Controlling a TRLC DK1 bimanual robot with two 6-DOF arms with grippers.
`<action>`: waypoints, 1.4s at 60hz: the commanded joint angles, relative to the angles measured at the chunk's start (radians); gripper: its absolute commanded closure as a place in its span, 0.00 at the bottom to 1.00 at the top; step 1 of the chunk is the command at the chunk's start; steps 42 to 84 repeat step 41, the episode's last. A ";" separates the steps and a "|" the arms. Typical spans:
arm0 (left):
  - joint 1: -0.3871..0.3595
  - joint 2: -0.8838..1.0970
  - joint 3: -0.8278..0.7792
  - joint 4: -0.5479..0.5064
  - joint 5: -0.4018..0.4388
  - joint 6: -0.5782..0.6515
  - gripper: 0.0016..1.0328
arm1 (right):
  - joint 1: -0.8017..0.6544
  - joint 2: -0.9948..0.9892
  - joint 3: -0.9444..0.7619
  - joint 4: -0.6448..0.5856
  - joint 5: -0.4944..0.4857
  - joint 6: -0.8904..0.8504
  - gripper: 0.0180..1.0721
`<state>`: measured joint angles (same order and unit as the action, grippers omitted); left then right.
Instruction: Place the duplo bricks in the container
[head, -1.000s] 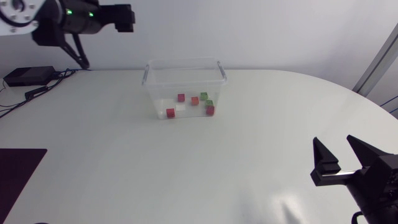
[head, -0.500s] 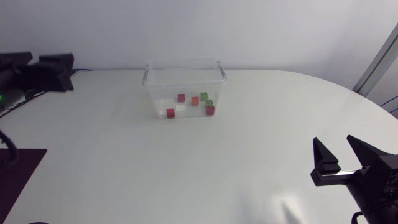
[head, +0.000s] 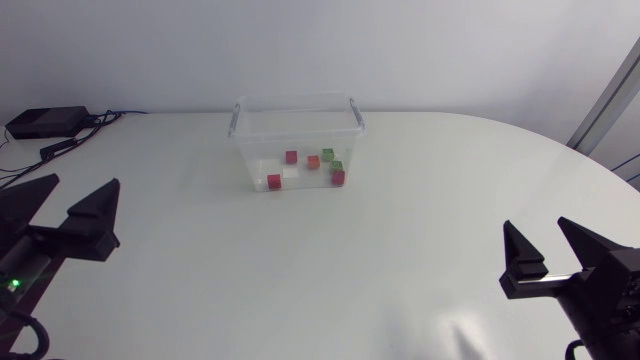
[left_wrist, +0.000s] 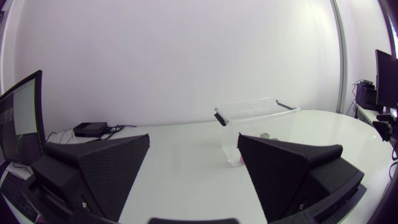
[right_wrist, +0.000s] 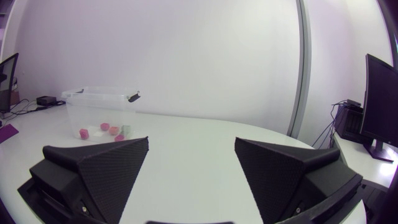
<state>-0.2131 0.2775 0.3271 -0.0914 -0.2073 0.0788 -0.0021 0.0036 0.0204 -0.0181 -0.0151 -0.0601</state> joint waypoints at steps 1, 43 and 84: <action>0.032 -0.041 -0.059 0.023 0.029 -0.022 0.04 | -0.003 -0.006 -0.020 0.012 0.004 0.016 0.05; 0.213 -0.278 -0.327 0.091 0.207 -0.079 0.04 | 0.002 -0.004 -0.020 0.018 0.015 0.060 0.05; 0.213 -0.278 -0.327 0.091 0.207 -0.079 0.04 | 0.002 -0.004 -0.020 0.018 0.015 0.060 0.05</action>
